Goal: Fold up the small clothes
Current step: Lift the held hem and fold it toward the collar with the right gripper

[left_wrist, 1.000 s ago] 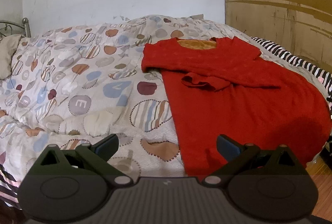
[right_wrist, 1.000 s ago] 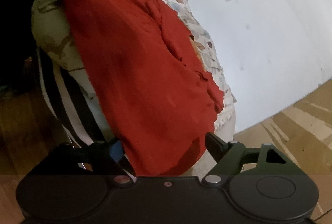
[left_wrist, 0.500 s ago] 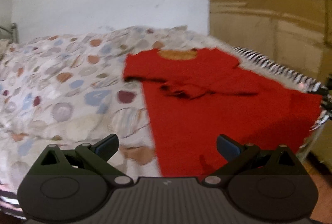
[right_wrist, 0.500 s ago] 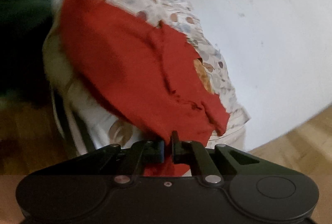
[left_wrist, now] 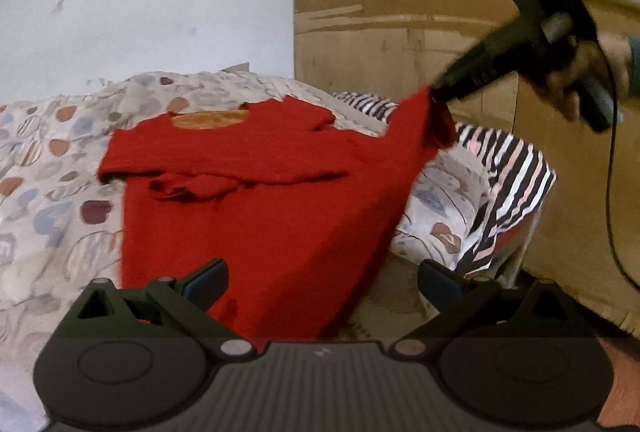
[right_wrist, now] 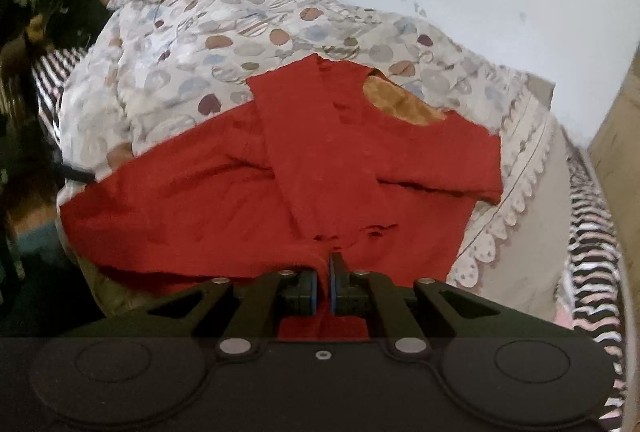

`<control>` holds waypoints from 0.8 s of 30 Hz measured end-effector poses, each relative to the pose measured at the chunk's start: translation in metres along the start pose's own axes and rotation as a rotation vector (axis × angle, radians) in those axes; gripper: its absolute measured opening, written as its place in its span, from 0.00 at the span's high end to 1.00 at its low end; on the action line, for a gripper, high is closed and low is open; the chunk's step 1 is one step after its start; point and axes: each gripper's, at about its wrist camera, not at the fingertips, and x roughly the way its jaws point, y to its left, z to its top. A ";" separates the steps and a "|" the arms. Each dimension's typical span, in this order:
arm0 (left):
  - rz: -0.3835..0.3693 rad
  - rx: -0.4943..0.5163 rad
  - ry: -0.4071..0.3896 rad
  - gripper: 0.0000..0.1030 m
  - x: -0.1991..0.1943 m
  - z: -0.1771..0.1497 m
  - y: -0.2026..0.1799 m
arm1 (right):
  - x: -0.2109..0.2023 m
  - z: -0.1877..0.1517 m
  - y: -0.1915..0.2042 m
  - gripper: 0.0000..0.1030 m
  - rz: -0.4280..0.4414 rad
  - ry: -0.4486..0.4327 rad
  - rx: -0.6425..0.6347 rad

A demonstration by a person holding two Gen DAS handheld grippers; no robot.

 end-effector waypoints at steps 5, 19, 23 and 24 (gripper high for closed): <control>0.126 0.120 0.038 0.01 0.043 0.006 -0.034 | 0.002 0.009 -0.003 0.95 -0.001 0.005 0.023; 0.382 0.231 0.084 0.21 0.005 -0.027 0.006 | -0.019 -0.006 -0.011 0.95 -0.036 -0.057 0.098; 0.397 0.184 0.055 0.30 -0.017 -0.036 0.022 | -0.017 -0.004 -0.010 0.95 -0.041 -0.057 0.096; 0.396 0.180 0.038 0.33 -0.023 -0.037 0.023 | -0.018 -0.005 -0.010 0.95 -0.040 -0.057 0.096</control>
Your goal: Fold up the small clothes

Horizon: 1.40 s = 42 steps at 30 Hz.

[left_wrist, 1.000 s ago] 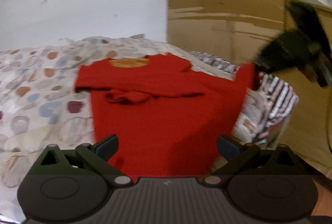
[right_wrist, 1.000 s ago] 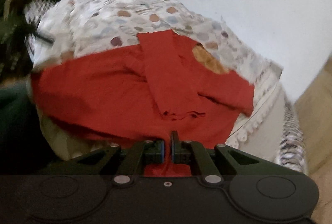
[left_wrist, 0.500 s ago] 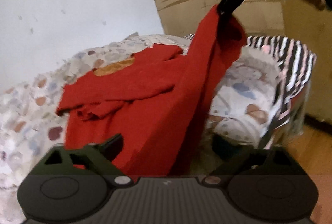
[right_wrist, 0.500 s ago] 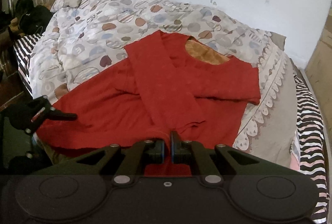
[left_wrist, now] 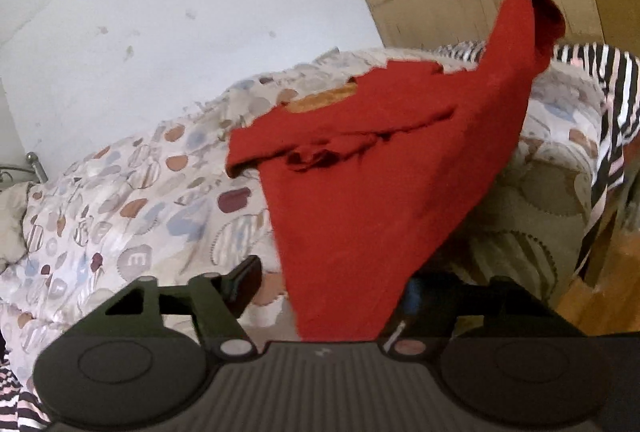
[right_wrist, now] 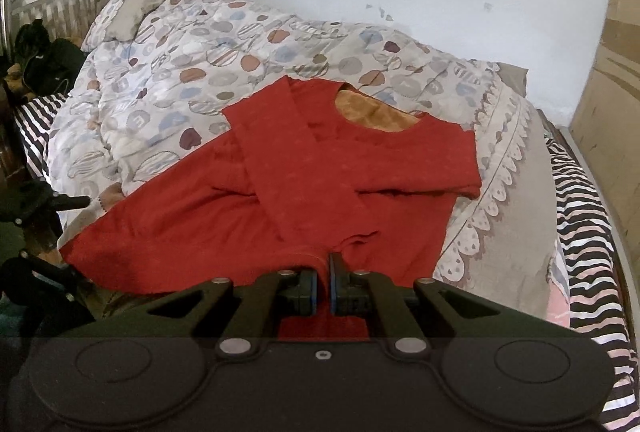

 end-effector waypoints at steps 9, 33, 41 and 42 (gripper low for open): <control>-0.048 -0.018 -0.116 0.91 -0.010 0.001 0.007 | -0.001 -0.006 0.002 0.95 -0.025 0.005 -0.003; 0.175 -0.035 -0.580 0.97 -0.146 0.049 0.007 | -0.136 -0.084 0.051 0.97 -0.284 -0.551 -0.080; 0.185 -0.034 -0.582 0.97 -0.223 0.048 -0.019 | -0.215 -0.103 0.076 0.97 -0.237 -0.522 -0.142; 0.182 -0.030 -0.572 0.96 -0.223 0.052 -0.021 | -0.219 -0.106 0.078 0.97 -0.236 -0.528 -0.144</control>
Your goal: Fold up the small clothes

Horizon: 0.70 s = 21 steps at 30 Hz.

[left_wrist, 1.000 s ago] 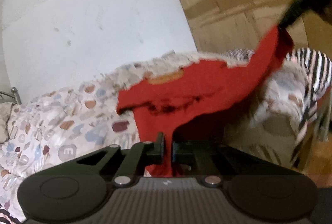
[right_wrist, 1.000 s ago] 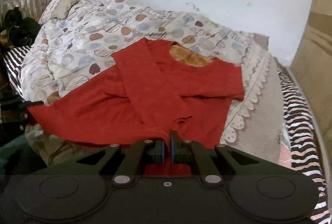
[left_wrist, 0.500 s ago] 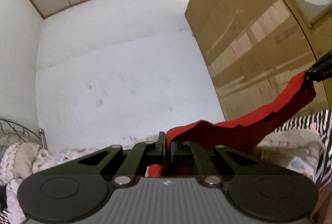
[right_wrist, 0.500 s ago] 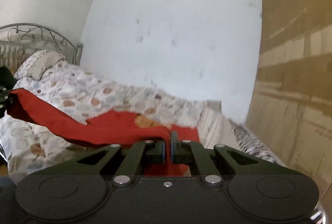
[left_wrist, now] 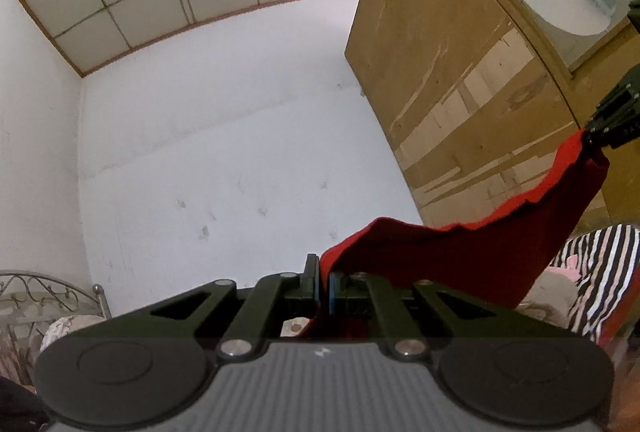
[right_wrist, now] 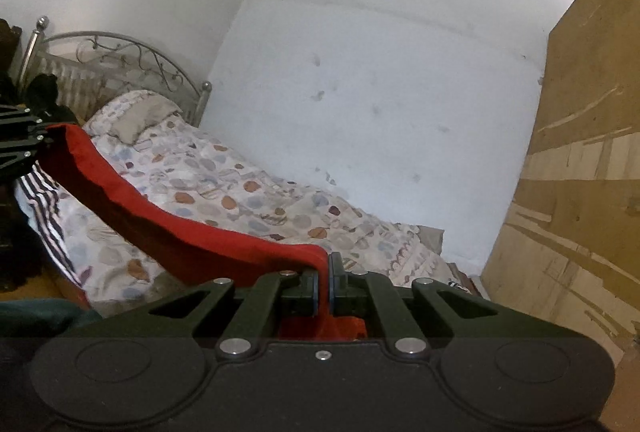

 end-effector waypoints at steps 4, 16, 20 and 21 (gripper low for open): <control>-0.025 0.076 0.038 0.96 0.018 0.009 0.002 | 0.008 0.001 -0.007 0.97 0.002 0.013 0.014; -0.189 -0.156 0.265 0.96 0.206 -0.026 0.063 | 0.198 0.016 -0.062 0.97 0.033 0.217 0.090; -0.193 -0.163 0.349 0.96 0.260 -0.053 0.073 | 0.261 0.006 -0.065 0.96 0.030 0.265 0.057; -0.194 -0.161 0.370 0.96 0.271 -0.062 0.074 | 0.275 0.001 -0.065 0.96 0.029 0.279 0.054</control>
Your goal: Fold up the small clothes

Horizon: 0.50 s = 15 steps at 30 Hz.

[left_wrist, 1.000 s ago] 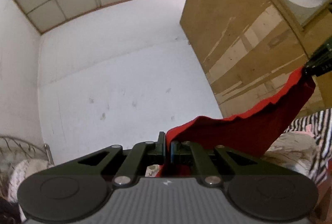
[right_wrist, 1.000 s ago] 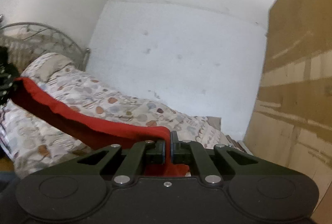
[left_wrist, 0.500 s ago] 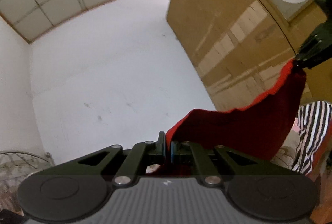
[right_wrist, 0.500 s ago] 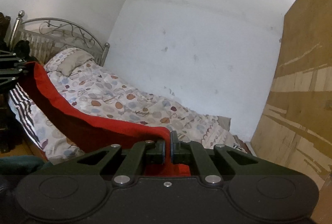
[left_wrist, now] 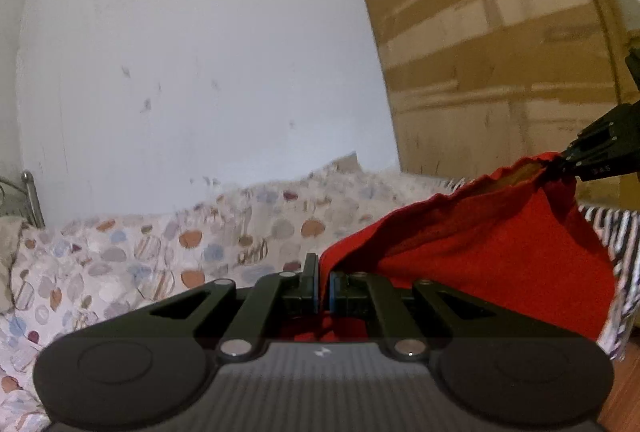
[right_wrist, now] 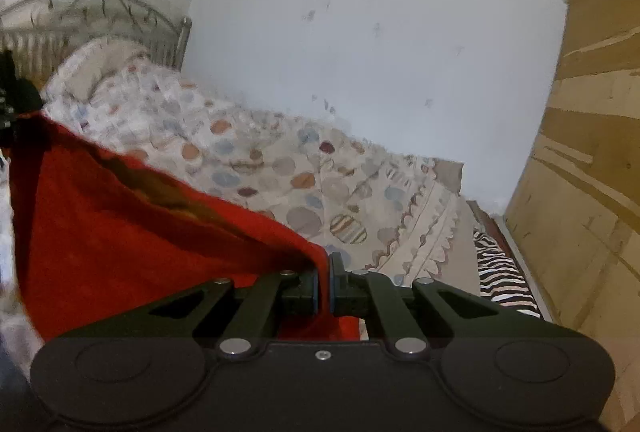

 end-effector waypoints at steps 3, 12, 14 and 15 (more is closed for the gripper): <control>-0.010 -0.025 0.067 0.96 0.045 -0.008 0.011 | 0.048 -0.004 -0.004 0.96 0.001 0.057 0.016; -0.041 -0.097 0.222 0.96 0.137 -0.048 0.034 | 0.152 -0.032 -0.011 0.95 0.011 0.159 0.068; -0.058 -0.130 0.259 0.96 0.150 -0.058 0.039 | 0.167 -0.038 -0.011 0.94 0.014 0.180 0.076; -0.065 -0.146 0.280 0.96 0.156 -0.063 0.041 | 0.174 -0.042 -0.011 0.94 0.016 0.191 0.078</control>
